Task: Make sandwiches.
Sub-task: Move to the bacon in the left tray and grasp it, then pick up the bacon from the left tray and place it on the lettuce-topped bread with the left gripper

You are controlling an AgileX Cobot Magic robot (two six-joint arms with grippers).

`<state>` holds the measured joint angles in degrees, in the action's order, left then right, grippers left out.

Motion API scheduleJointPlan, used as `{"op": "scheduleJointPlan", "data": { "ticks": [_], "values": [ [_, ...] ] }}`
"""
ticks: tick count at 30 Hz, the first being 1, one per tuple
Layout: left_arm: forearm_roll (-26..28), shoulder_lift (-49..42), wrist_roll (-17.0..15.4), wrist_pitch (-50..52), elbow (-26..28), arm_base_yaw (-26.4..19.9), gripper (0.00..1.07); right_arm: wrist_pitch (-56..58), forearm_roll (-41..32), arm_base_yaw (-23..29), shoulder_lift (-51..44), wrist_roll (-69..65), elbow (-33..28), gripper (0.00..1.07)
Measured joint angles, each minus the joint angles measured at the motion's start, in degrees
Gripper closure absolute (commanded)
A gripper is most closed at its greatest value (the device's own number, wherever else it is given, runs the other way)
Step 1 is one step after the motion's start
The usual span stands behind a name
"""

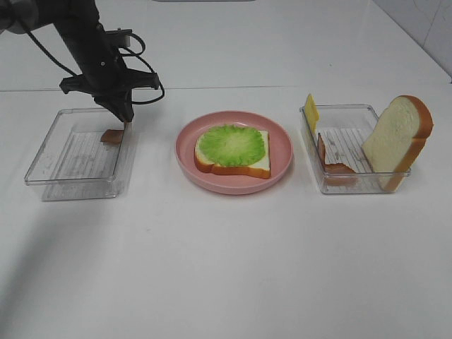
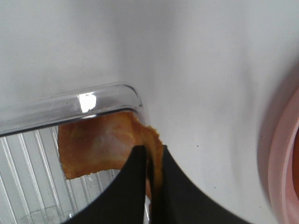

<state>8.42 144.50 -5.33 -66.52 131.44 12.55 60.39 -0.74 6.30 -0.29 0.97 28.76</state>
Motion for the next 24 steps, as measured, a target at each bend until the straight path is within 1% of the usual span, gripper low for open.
{"op": "scheduleJointPlan", "data": {
  "ticks": [21, 24],
  "values": [
    [-0.1, 0.0, 0.1, 0.0, 0.0, 0.0, 1.07, 0.0, 0.0, 0.0, 0.0, 0.0, 0.0, 0.25],
    [-0.1, 0.0, 0.1, 0.0, 0.0, 0.0, 1.04, 0.0, 0.0, 0.0, 0.0, 0.0, 0.0, 0.25]
  ]
}}
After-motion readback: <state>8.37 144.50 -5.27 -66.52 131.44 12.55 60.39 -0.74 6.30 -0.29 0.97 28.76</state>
